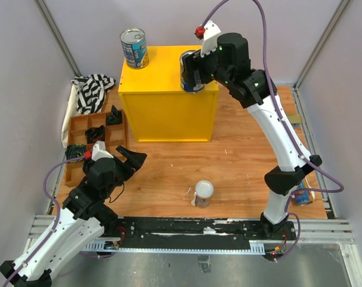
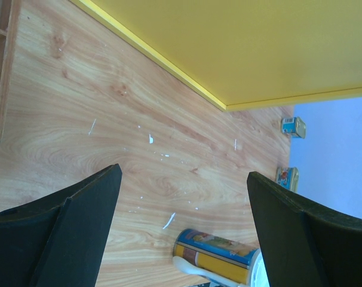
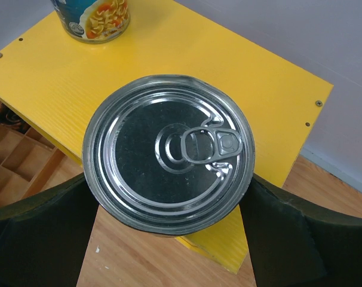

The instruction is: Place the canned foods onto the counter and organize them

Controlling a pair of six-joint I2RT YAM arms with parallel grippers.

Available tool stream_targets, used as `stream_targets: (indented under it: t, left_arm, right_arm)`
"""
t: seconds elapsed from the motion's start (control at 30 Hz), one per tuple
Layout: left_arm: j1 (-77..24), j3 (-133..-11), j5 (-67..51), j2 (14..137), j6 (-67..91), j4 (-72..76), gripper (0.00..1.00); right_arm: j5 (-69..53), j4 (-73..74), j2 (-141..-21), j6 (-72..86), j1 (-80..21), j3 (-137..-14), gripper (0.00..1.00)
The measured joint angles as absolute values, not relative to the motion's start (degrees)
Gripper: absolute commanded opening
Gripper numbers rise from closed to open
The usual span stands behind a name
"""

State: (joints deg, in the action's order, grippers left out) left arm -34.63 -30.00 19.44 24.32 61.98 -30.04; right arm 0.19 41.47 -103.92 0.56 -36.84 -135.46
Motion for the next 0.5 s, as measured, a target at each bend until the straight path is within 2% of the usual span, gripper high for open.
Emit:
stream_targets:
  t: [0.5]
  left_arm:
    - [-34.63, -30.00, 19.49, 24.10, 61.89, -29.95, 0.90]
  right_arm:
    - [-1.85, 35.16, -103.98, 2.44, -35.75, -134.10, 0.92]
